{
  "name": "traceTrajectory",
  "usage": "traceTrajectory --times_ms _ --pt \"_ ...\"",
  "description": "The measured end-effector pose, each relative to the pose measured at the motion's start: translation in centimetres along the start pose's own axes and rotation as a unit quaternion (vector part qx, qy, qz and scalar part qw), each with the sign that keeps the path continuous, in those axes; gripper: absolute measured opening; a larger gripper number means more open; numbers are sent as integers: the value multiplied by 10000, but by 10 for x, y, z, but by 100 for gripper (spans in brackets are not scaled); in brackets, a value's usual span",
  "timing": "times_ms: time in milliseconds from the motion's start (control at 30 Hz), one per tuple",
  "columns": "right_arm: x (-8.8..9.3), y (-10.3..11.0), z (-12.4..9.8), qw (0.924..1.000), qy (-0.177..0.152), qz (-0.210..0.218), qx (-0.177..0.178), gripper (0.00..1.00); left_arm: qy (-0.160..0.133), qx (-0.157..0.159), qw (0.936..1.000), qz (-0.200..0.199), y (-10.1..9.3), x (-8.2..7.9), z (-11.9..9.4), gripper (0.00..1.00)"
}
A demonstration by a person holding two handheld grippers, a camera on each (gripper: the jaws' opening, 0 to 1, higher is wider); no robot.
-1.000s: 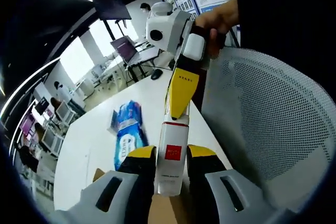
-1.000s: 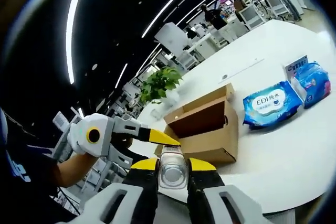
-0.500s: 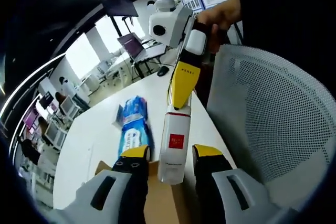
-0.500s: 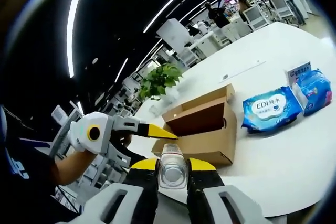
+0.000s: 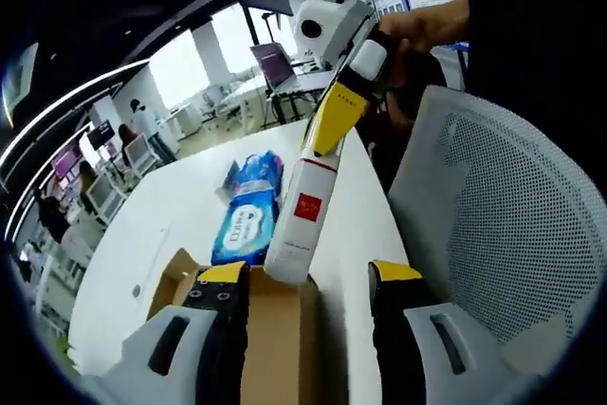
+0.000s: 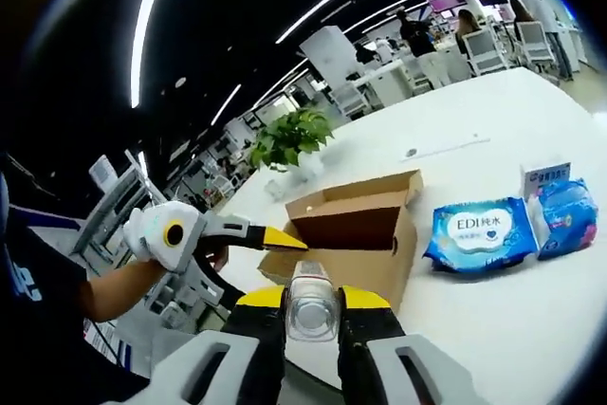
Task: Operate the shoe box by opening the lid, removing the specified soft item, and placing it in the target area until the item is outside and the box remains undamaged.
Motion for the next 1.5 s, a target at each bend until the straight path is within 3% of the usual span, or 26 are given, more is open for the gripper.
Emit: traceTrajectory --times_ms 433,667,767,1267,1500 --pt "-32 -12 2 9893 437 -1382 142 15 65 -431 9953 -864 5 15 -16 71" --pt "-51 -27 2 9665 824 -2407 329 15 2 -756 9896 -1223 11 22 -29 77" --pt "-61 -31 2 9618 932 -2562 240 15 -45 -921 9854 -1433 14 24 -34 81" --pt "-88 -62 6 9007 1772 -3965 122 16 -45 -1375 9696 -2022 15 37 -59 96" --pt "-106 -77 14 8778 1925 -4384 116 16 -13 -1570 9618 -2241 13 45 -71 100"
Point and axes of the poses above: the point that each gripper's makers call its tool centre point, and the gripper's own axes: z roughly forward along the fingers, y roughly to its left, x roughly out of its underside, the point moved 2 cm from there along -z, roughly backward along the fingers, and after that the axes turned 6 degrees about z, right-handed, at the moved point
